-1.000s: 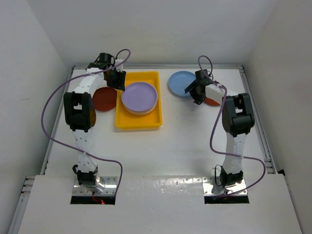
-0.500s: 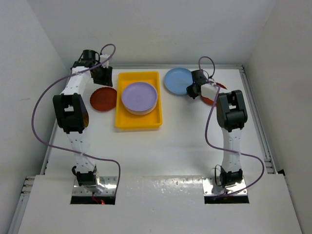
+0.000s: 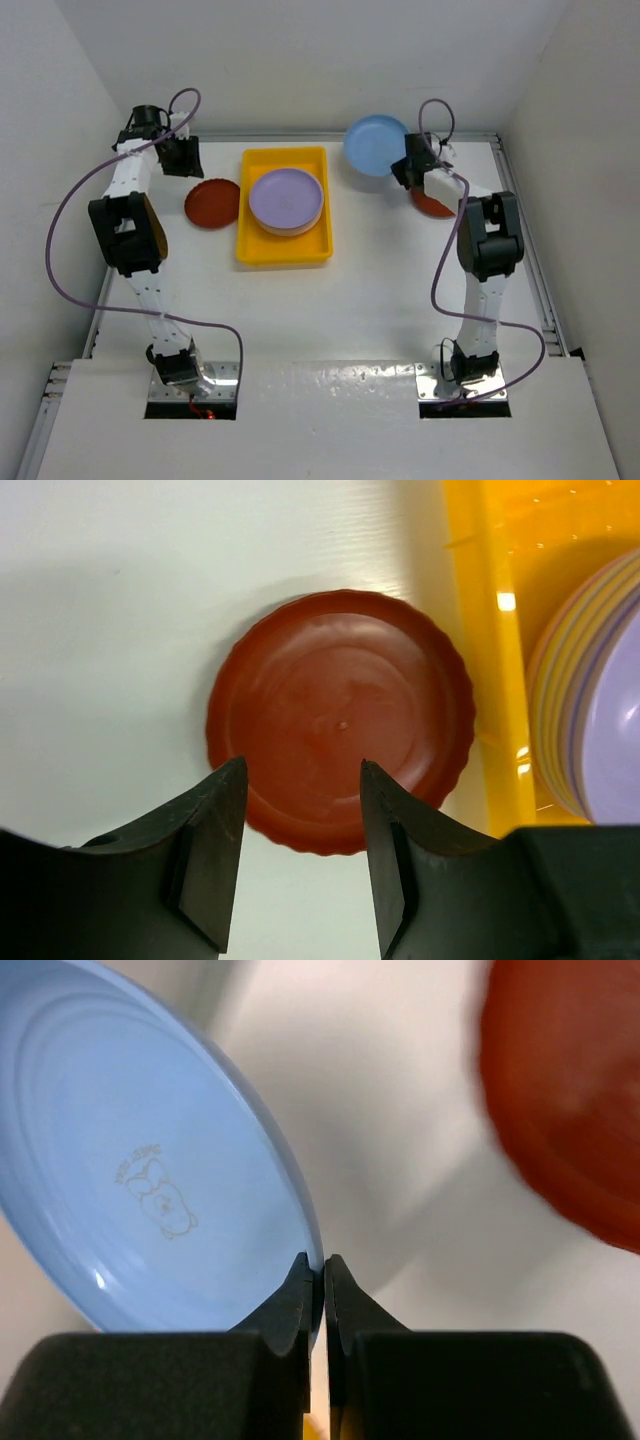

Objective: Place the plates into the plastic bin on the countertop

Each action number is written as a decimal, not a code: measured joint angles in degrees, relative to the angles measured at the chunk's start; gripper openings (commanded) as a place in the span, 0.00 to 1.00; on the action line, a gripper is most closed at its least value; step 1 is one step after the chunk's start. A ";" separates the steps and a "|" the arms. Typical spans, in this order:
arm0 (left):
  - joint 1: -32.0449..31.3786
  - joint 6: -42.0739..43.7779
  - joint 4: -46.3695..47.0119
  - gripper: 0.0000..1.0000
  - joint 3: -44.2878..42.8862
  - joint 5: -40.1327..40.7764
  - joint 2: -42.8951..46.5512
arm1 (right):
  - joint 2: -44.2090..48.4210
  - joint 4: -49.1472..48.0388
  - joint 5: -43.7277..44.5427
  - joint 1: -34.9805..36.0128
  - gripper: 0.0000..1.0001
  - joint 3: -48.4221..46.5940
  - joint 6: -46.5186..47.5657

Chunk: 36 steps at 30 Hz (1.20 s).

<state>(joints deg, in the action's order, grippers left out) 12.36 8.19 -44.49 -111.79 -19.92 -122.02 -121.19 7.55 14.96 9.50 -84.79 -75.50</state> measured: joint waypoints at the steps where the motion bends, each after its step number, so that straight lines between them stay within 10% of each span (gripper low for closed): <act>1: 0.66 -0.13 -0.02 0.51 0.00 -0.04 0.00 | 1.49 -1.25 -0.63 -0.02 0.00 -0.11 1.36; 14: 7.08 -1.40 -0.02 0.51 0.00 0.00 0.00 | -6.69 13.18 -21.42 10.73 0.00 -32.92 23.91; 29: 7.08 -1.38 0.04 0.53 2.34 -0.26 0.02 | -14.99 27.39 -21.51 17.66 0.00 -33.29 33.33; 36: 7.08 -1.38 0.42 0.53 3.23 -0.37 0.39 | -14.34 26.53 -19.63 18.51 0.43 -32.96 35.04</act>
<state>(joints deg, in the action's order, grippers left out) 19.44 6.81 -44.07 -108.55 -20.29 -121.62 -135.52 34.09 -4.67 28.01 -117.75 -40.47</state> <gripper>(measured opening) 0.525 0.339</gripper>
